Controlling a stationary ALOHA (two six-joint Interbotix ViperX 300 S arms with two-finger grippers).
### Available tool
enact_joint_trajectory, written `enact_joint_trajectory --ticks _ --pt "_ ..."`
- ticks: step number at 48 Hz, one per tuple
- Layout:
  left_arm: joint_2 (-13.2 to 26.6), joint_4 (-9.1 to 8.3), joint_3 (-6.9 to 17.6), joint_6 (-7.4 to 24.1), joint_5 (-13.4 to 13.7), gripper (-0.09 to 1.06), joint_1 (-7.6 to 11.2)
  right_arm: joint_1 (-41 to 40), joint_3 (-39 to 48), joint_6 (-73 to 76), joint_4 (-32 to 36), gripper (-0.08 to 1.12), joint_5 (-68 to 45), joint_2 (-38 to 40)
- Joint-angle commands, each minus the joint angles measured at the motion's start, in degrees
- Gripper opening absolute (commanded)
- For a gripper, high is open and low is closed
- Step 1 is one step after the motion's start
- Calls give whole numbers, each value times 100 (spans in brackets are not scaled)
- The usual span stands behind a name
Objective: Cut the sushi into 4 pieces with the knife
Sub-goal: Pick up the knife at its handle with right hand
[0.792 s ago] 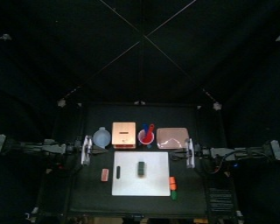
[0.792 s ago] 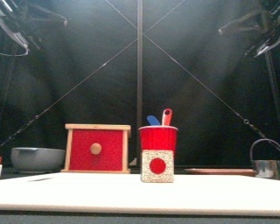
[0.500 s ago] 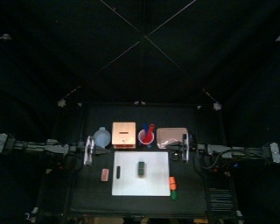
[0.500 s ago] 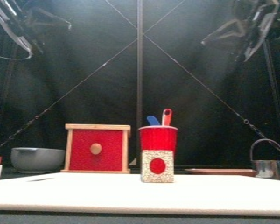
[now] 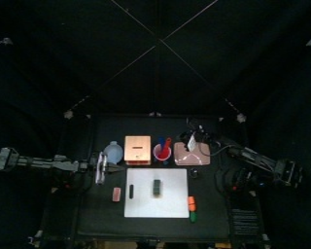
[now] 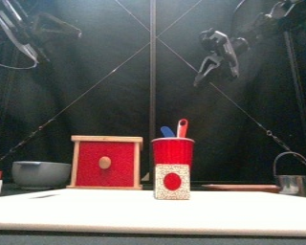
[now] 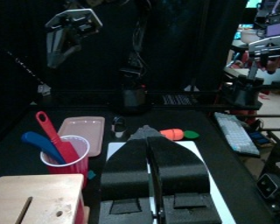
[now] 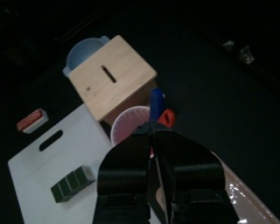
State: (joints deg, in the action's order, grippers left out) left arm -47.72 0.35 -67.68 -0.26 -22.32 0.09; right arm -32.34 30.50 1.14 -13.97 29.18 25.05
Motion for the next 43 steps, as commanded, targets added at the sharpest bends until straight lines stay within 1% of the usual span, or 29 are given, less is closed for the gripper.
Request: enact_joint_trajectory --ticks 1,3,4,5,8,12,14,24,27,34,43 --pt "18 0 97 18 -53 21 -35 -141 -562 -26 -70 64 343 -387" --pt "9 0 97 26 -53 21 -35 -193 -756 -70 -79 73 501 -606" --pt "18 0 88 35 -53 21 -35 -202 -791 -88 -79 75 536 -650" --pt "18 0 88 35 -53 21 -35 -229 -905 -132 -88 80 633 -791" --pt "18 0 79 35 -44 21 -44 -272 -1116 -316 -123 88 853 -1037" --pt "9 9 62 35 -35 21 -53 -299 -1424 -703 -360 97 1187 -1354" --pt "18 0 53 35 -26 21 -53 -343 -1635 -1011 -571 99 1441 -1556" --pt "18 0 0 35 -18 21 -70 -703 -2479 -2136 -1652 99 2733 -2505" --pt "18 0 -18 35 -18 21 -70 -791 -2698 -2268 -1793 99 3076 -2769" --pt "18 9 -26 26 -9 21 -70 -932 -3155 -2285 -1617 99 3560 -3243" --pt "18 0 -35 35 -9 21 -70 -940 -3489 -2285 -1292 99 4166 -3533"
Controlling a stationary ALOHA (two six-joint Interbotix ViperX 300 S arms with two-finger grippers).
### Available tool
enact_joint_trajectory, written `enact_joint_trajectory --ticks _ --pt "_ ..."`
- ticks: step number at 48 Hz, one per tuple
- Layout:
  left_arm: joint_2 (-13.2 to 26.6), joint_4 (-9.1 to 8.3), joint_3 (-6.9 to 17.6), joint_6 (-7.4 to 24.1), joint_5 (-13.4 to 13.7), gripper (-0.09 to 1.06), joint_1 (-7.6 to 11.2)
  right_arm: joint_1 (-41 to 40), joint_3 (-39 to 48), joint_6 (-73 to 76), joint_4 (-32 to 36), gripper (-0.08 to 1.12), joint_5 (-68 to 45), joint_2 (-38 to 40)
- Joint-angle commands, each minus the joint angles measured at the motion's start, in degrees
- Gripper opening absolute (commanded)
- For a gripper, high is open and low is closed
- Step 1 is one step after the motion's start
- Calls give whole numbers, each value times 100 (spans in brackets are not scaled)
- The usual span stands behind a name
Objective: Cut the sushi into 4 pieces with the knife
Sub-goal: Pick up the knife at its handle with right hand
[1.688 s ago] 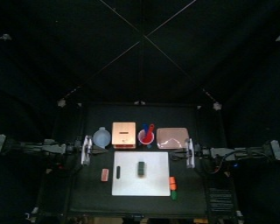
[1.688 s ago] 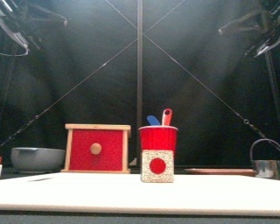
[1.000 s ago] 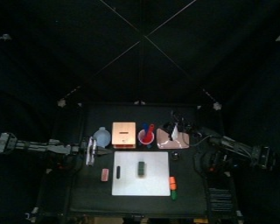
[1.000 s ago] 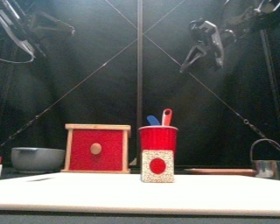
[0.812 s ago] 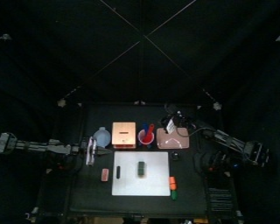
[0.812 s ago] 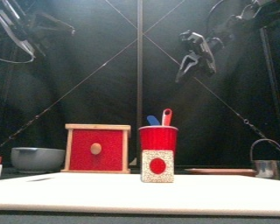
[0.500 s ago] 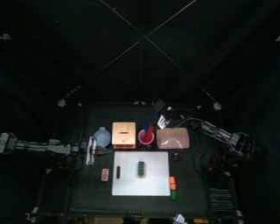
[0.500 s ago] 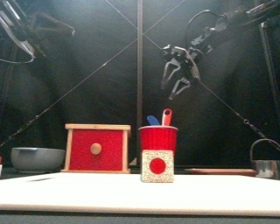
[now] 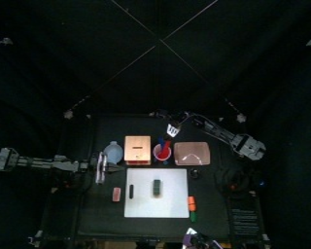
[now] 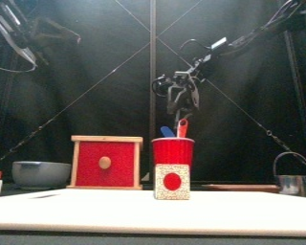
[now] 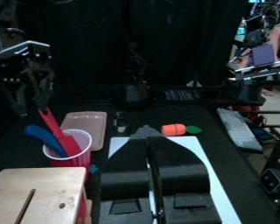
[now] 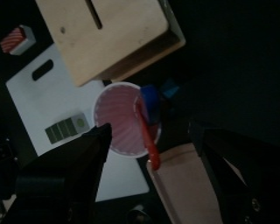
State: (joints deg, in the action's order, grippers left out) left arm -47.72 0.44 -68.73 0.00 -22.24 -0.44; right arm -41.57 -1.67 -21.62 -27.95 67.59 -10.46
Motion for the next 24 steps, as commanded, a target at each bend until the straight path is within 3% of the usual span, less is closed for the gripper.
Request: enact_joint_trajectory --ticks 1,24 --pt "18 -9 62 9 -18 21 -18 0 -299 0 141 99 431 -18" --pt "18 -9 26 9 -18 21 -18 141 -448 -62 246 99 896 -422"
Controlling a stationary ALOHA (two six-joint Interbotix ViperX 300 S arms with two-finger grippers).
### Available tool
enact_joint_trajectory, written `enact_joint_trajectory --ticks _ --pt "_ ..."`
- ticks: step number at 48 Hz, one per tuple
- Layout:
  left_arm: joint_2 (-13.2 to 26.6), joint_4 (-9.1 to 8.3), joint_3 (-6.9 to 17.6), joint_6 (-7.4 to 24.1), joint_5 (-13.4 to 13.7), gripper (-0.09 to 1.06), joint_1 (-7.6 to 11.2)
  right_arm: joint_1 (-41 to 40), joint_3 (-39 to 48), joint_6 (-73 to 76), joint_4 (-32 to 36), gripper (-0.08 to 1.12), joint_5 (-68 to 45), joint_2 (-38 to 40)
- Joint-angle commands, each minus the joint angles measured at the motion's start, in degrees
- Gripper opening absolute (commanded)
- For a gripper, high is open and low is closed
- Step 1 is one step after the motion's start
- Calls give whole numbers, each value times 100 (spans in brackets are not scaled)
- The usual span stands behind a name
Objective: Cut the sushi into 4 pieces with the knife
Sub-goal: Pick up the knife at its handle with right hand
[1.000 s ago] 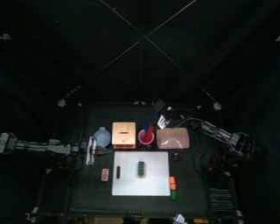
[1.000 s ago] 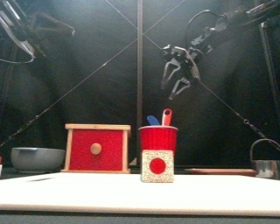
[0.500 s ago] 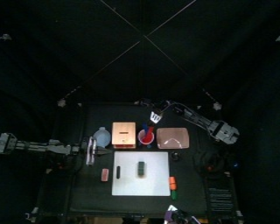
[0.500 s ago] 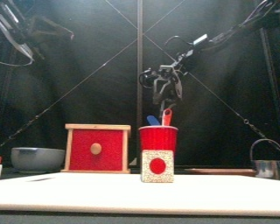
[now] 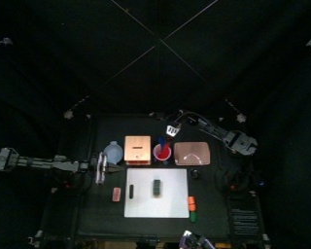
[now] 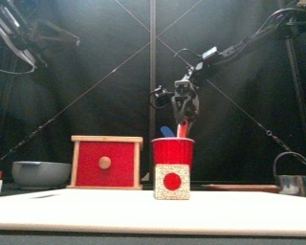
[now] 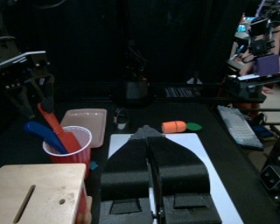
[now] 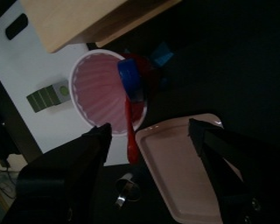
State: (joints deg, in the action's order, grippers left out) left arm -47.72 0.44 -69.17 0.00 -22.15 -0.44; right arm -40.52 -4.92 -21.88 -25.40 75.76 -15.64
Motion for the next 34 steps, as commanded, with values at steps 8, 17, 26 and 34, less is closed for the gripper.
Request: enact_joint_trajectory --ticks 8,17,26,34 --pt "18 -9 62 0 -26 21 -18 79 -132 -44 0 99 114 35" --pt "18 -9 44 0 -26 21 -18 123 -132 -53 53 96 123 -9" --pt "18 -9 9 0 -18 21 -18 141 -141 -53 70 81 114 -44" --pt "18 -9 0 0 -18 21 -26 149 -185 -35 70 60 123 -44"
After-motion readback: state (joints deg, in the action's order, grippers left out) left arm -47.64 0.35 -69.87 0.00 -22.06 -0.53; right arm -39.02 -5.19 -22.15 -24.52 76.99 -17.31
